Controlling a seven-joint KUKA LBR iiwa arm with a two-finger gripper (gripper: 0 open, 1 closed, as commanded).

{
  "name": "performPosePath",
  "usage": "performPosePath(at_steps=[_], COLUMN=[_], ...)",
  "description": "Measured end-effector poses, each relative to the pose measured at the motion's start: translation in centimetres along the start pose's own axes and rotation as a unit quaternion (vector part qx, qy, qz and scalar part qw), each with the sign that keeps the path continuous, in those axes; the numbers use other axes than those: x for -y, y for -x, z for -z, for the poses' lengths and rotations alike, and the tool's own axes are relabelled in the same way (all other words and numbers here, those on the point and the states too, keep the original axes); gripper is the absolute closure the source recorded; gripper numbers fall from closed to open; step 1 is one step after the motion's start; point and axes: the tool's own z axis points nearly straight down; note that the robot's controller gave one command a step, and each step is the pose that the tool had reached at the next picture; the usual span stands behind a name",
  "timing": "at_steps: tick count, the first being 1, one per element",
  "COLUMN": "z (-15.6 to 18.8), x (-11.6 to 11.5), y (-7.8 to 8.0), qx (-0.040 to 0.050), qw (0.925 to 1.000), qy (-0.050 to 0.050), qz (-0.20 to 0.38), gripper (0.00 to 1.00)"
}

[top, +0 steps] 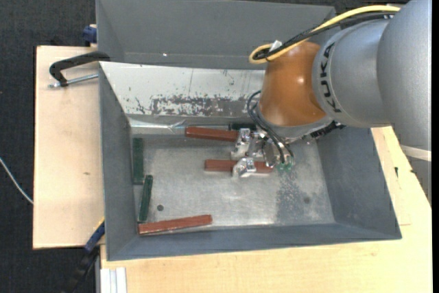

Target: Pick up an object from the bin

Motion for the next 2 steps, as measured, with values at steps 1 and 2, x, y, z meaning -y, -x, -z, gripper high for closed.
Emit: performPosePath(at_steps=[1,2], z=[10.77,10.77], x=[0.03,0.04], y=[-1.1,-1.11], qx=[0.0063,0.0063], qw=[1.0,1.0], qy=[0.0,0.0], qz=[0.004,0.004], gripper=[1.0,1.0])
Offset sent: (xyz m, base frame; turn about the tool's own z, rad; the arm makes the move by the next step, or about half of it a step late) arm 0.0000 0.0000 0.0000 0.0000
